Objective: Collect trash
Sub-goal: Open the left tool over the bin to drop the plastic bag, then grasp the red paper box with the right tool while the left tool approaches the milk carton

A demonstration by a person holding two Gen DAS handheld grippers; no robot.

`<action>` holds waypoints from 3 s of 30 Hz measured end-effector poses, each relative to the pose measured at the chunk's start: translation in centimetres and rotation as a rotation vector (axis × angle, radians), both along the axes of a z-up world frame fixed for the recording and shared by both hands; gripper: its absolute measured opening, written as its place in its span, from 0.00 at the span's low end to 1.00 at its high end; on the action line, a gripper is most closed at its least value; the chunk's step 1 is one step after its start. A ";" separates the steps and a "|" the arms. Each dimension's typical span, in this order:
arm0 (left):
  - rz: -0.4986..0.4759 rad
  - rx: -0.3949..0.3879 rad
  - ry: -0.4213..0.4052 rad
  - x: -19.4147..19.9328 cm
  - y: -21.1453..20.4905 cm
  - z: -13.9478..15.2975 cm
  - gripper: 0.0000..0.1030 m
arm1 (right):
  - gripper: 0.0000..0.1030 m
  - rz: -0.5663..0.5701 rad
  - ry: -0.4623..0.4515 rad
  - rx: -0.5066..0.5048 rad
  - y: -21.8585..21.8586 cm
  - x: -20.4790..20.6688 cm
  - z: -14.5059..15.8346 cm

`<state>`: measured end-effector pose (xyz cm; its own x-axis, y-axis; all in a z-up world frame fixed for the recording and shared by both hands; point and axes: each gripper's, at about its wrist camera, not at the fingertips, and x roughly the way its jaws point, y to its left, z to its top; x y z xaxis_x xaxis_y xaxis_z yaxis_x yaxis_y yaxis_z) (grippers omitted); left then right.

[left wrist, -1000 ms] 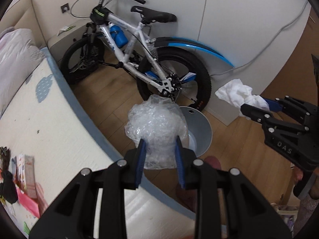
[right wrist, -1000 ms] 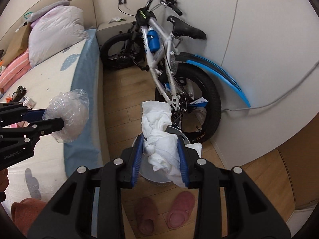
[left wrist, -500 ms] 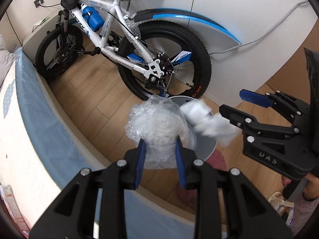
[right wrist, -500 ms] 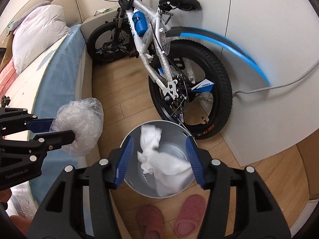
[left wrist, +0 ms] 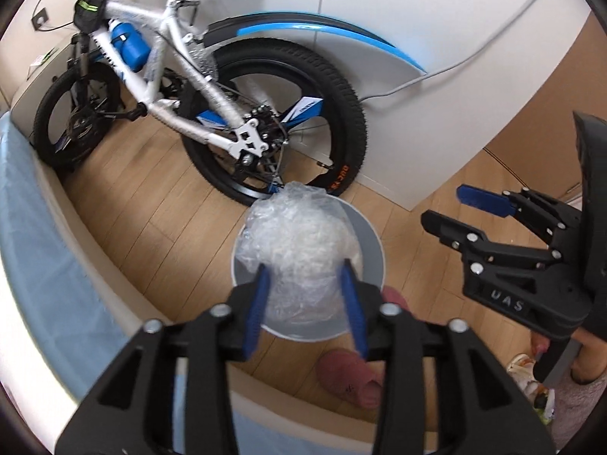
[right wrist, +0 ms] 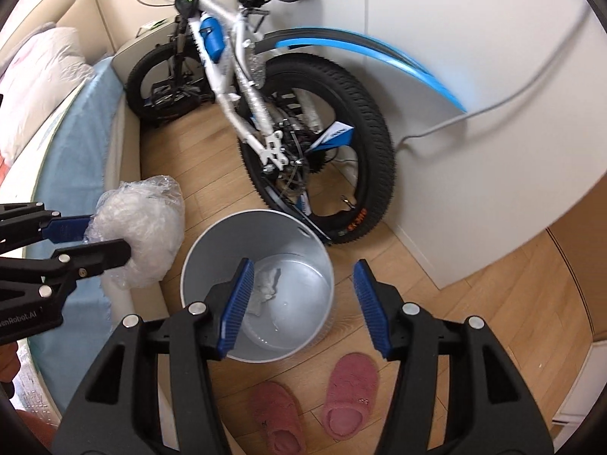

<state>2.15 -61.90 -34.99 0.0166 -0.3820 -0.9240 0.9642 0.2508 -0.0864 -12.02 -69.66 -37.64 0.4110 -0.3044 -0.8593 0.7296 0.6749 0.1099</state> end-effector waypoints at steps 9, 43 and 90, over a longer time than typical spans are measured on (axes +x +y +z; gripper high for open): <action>0.015 0.007 0.011 0.0 -0.2 0.0 0.64 | 0.51 -0.013 0.003 -0.029 0.6 -0.5 1.6; 0.842 -0.117 -0.250 10.2 46.9 19.8 0.64 | 0.56 0.668 -0.293 -0.154 38.1 14.5 23.1; 1.028 -0.005 -0.058 21.0 52.3 6.9 0.66 | 0.00 1.077 -0.160 0.121 47.0 30.2 7.6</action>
